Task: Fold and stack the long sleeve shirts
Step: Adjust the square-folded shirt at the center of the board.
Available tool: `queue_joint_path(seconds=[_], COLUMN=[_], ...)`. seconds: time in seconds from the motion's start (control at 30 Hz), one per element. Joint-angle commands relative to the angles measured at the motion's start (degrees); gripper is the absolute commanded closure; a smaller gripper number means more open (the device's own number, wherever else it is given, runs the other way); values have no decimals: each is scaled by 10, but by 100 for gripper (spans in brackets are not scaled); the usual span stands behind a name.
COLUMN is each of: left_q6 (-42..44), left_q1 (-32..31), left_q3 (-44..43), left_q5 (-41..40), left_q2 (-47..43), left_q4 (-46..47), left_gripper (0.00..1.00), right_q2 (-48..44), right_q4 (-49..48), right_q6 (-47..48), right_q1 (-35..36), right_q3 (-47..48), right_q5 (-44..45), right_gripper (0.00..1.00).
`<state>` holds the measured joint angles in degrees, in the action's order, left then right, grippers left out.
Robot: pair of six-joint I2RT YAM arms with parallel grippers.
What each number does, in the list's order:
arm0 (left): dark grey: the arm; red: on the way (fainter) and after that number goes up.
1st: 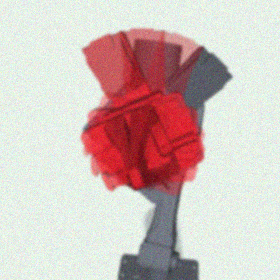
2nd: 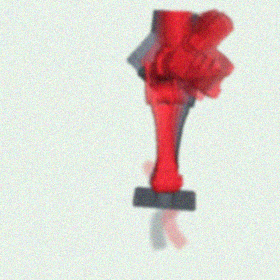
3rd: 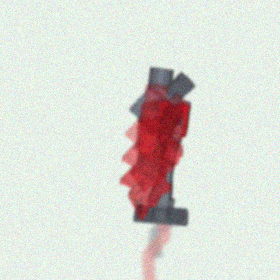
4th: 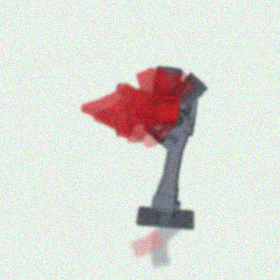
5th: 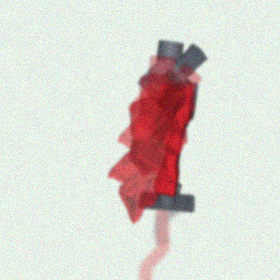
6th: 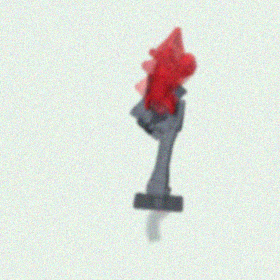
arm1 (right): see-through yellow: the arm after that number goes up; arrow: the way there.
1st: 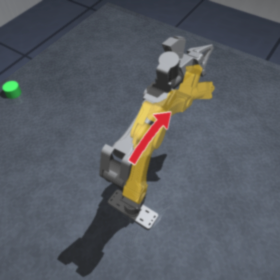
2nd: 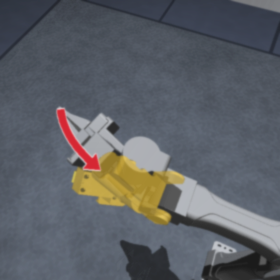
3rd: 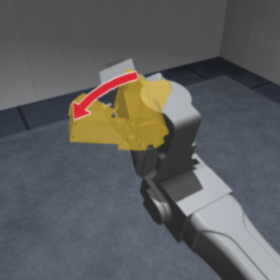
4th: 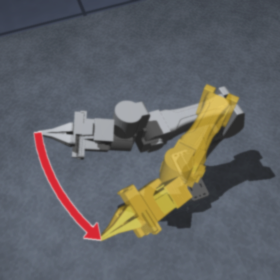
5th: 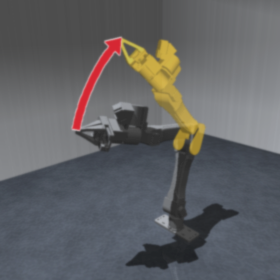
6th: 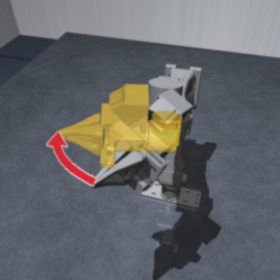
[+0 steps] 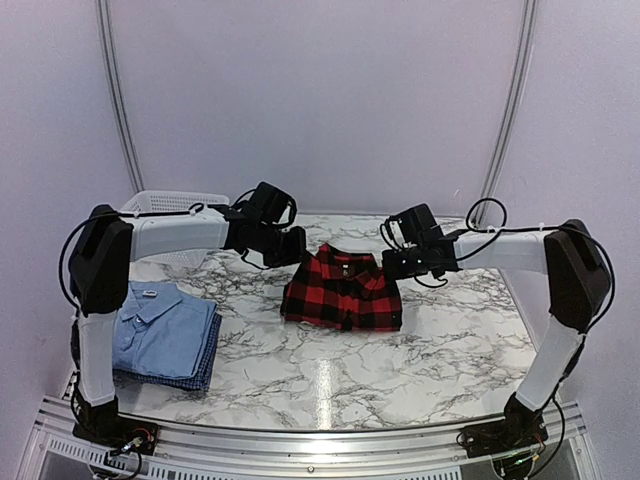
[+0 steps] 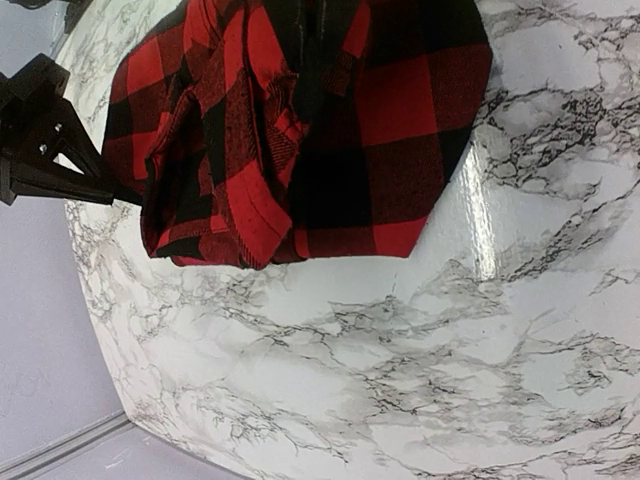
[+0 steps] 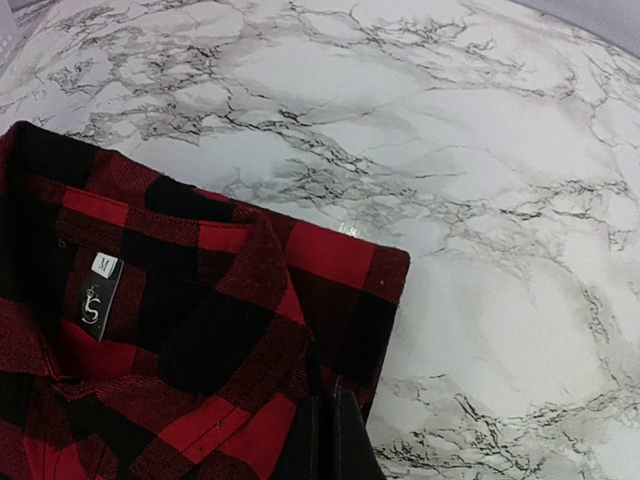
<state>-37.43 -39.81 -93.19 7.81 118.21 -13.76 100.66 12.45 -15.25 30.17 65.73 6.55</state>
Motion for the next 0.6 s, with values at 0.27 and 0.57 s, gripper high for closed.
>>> queue_joint_path(seconds=[0.27, 0.57], left_q6=[-4, 29], left_q1=[40, 44], left_q3=[-17, -2], left_q5=[-45, -61], left_q2=[82, 20], left_q4=[-27, -34], left_gripper=[99, 55], right_q2=[82, 23], right_q4=[-54, 3], right_q6=[-8, -8], right_q1=[-35, -23], right_q3=[18, 32], right_q5=[-35, -27], right_gripper=[100, 57])
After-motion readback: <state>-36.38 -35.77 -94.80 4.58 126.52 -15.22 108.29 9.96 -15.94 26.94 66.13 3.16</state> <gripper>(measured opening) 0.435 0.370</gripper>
